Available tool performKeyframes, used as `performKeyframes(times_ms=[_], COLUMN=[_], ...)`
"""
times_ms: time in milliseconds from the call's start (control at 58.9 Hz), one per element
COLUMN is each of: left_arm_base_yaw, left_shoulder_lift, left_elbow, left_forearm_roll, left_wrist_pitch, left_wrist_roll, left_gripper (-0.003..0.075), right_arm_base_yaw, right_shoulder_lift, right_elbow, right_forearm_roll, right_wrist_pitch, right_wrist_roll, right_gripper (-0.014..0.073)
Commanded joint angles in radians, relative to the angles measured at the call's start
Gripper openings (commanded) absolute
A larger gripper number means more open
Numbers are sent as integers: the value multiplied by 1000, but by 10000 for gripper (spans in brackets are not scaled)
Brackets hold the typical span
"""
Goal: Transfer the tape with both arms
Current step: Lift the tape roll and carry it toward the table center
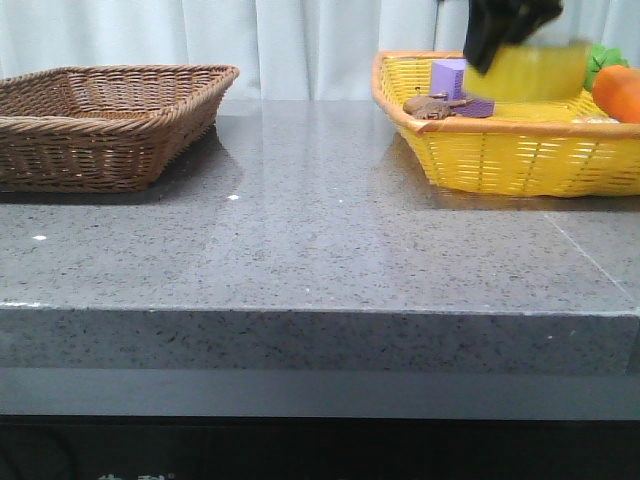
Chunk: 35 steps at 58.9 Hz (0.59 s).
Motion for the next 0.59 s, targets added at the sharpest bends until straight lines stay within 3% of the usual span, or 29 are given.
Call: performKeyframes(times_ms=[0, 153, 306, 577], left_arm_base_yaw=[2, 2, 2, 2], left_shoulder_lift=[9, 9, 9, 9], left_elbow=[-35, -35, -35, -35], left_forearm_roll=[-2, -2, -2, -2], left_wrist_pitch=[-81, -81, -81, -81], left_wrist_roll=[-11, -11, -11, -11], left_gripper=[474, 474, 474, 474], right_arm_base_yaw=[-2, -2, 5, 159], right_shoulder_lift=[-120, -163, -199, -282], right_elbow=[-46, -46, -39, 68], right_forearm_roll=[-18, -1, 104, 370], right_wrist_pitch=[-99, -93, -72, -44], right_wrist_roll=[-12, -12, -17, -241], right_gripper=[13, 13, 13, 13])
